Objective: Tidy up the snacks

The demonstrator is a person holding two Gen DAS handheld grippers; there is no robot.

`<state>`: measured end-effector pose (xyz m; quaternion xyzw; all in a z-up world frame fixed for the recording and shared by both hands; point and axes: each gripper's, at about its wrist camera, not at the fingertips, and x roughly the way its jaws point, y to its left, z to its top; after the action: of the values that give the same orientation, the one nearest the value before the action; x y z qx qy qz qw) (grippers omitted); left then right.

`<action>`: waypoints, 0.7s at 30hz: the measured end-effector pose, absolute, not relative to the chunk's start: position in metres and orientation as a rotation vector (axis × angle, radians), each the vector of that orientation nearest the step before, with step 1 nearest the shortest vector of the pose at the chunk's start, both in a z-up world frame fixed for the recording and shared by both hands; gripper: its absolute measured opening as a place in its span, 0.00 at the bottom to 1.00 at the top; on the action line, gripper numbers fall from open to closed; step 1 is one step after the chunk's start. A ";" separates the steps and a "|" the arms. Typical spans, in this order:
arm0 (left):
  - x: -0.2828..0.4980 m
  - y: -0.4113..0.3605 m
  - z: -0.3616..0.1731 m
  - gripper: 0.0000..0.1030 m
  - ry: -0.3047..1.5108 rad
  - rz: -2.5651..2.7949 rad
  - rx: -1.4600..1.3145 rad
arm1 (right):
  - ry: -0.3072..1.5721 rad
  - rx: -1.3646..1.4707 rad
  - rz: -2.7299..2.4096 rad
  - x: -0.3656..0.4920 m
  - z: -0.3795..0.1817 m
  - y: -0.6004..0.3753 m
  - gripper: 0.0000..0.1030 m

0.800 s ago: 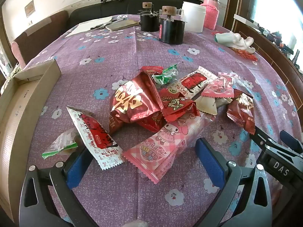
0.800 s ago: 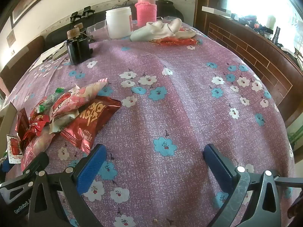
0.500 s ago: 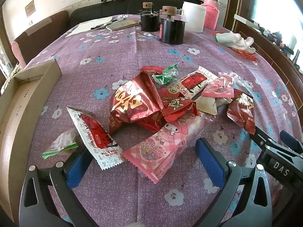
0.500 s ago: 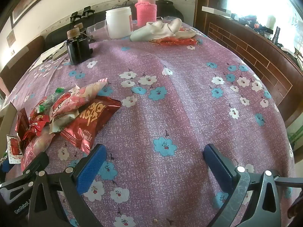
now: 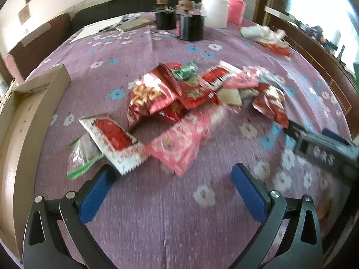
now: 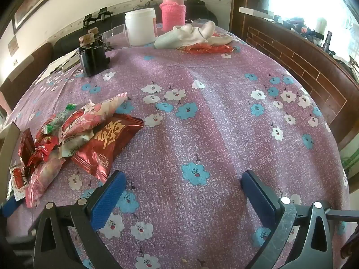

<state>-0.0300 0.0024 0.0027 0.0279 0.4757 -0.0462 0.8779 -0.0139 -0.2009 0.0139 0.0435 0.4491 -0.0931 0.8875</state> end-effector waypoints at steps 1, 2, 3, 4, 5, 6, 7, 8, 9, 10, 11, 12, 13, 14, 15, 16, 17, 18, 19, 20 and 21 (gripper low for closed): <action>-0.033 0.003 0.004 1.00 1.004 -0.119 0.064 | 0.936 0.092 -0.195 -0.014 0.014 -0.201 1.00; -0.038 0.004 0.006 1.00 1.011 -0.146 0.063 | 0.940 0.092 -0.198 -0.013 0.014 -0.200 1.00; -0.044 0.008 0.009 1.00 1.007 -0.172 0.051 | 0.943 0.094 -0.200 -0.012 0.013 -0.201 1.00; -0.049 0.012 0.012 1.00 0.997 -0.183 0.038 | 0.946 0.096 -0.201 -0.012 0.012 -0.201 1.00; -0.056 0.019 0.019 1.00 0.979 -0.191 0.014 | 0.950 0.097 -0.202 -0.013 0.013 -0.200 1.00; -0.062 0.029 0.026 1.00 0.958 -0.196 -0.016 | 0.955 0.097 -0.203 -0.015 0.013 -0.200 1.00; -0.067 0.042 0.035 1.00 0.932 -0.193 -0.057 | 0.960 0.094 -0.201 -0.015 0.012 -0.198 1.00; -0.071 0.054 0.042 1.00 0.908 -0.184 -0.093 | 0.963 0.090 -0.197 -0.021 0.011 -0.200 1.00; -0.076 0.072 0.052 1.00 0.871 -0.166 -0.146 | 0.970 0.089 -0.191 -0.025 0.011 -0.200 1.00; -0.081 0.087 0.060 1.00 0.835 -0.138 -0.186 | 0.975 0.086 -0.187 -0.030 0.011 -0.198 1.00; -0.083 0.099 0.064 1.00 0.816 -0.105 -0.206 | 0.979 0.086 -0.181 -0.035 0.013 -0.200 1.00; -0.086 0.116 0.071 1.00 0.793 -0.063 -0.227 | 0.984 0.084 -0.172 -0.039 0.013 -0.200 1.00; -0.086 0.125 0.073 1.00 0.783 -0.052 -0.236 | 0.985 0.083 -0.161 -0.043 0.014 -0.200 1.00; -0.087 0.138 0.077 1.00 0.772 -0.044 -0.244 | 0.985 0.083 -0.150 -0.045 0.013 -0.201 1.00; -0.089 0.147 0.079 1.00 0.761 -0.037 -0.244 | 0.991 0.076 -0.134 -0.048 0.014 -0.201 1.00; -0.091 0.157 0.083 1.00 0.747 -0.017 -0.246 | 1.004 0.059 -0.113 -0.050 0.014 -0.201 1.00; -0.094 0.164 0.085 1.00 0.739 0.004 -0.242 | 1.014 0.060 -0.102 -0.052 0.014 -0.202 1.00; -0.096 0.169 0.087 1.00 0.729 0.018 -0.239 | 1.022 0.061 -0.101 -0.054 0.014 -0.202 1.00; -0.101 0.176 0.089 1.00 0.718 0.035 -0.240 | 1.024 0.049 -0.099 -0.056 0.014 -0.201 1.00; -0.105 0.183 0.090 1.00 0.701 0.053 -0.257 | 1.019 0.042 -0.098 -0.060 0.014 -0.200 1.00; -0.107 0.188 0.090 1.00 0.689 0.052 -0.282 | 1.016 0.036 -0.100 -0.064 0.014 -0.199 1.00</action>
<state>-0.1065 0.1880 0.0900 -0.1378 0.3365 0.0252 0.9312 -0.0636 -0.1985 0.0137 0.0172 0.4863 -0.0480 0.8723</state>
